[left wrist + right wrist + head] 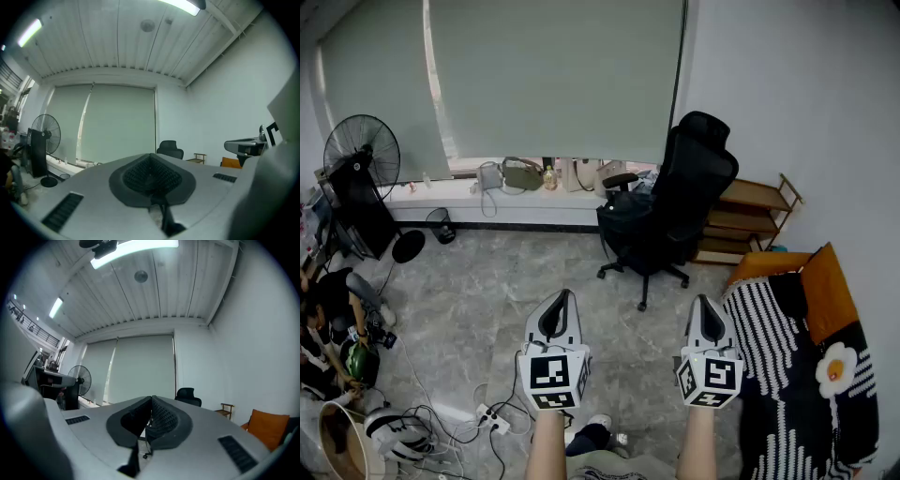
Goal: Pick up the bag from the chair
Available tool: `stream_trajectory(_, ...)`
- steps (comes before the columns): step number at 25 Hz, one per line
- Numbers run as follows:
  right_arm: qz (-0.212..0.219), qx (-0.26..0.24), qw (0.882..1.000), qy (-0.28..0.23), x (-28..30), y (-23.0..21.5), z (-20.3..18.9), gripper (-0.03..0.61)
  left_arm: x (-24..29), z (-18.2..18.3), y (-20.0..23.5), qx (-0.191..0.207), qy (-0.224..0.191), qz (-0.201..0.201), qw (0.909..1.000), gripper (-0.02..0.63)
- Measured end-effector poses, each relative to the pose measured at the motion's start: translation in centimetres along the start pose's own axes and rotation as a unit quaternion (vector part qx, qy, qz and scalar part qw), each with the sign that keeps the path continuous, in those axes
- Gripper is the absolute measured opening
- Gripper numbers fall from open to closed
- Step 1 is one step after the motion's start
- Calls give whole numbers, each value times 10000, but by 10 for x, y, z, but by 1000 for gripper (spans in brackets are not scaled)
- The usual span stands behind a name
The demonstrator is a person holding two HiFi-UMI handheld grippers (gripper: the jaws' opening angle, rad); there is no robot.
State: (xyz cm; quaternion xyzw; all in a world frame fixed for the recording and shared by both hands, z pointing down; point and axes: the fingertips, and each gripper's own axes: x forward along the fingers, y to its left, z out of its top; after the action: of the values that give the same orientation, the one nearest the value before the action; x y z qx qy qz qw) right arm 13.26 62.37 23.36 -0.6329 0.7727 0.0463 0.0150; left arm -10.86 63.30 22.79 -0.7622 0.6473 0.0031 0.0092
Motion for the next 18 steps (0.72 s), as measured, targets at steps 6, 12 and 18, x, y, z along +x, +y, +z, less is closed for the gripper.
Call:
stream_trajectory(6, 11, 9, 10000, 13, 4, -4, -1, 9, 5, -3, -5, 20, 52, -19, 10000, 14)
stream_trajectory(12, 5, 42, 10000, 48, 8, -3, -5, 9, 10, -5, -1, 25, 68, 6, 10000, 12)
stream_trajectory(18, 203, 119, 9997, 63, 31, 3, -12, 40, 35, -13, 1, -177, 53, -299, 9994, 14)
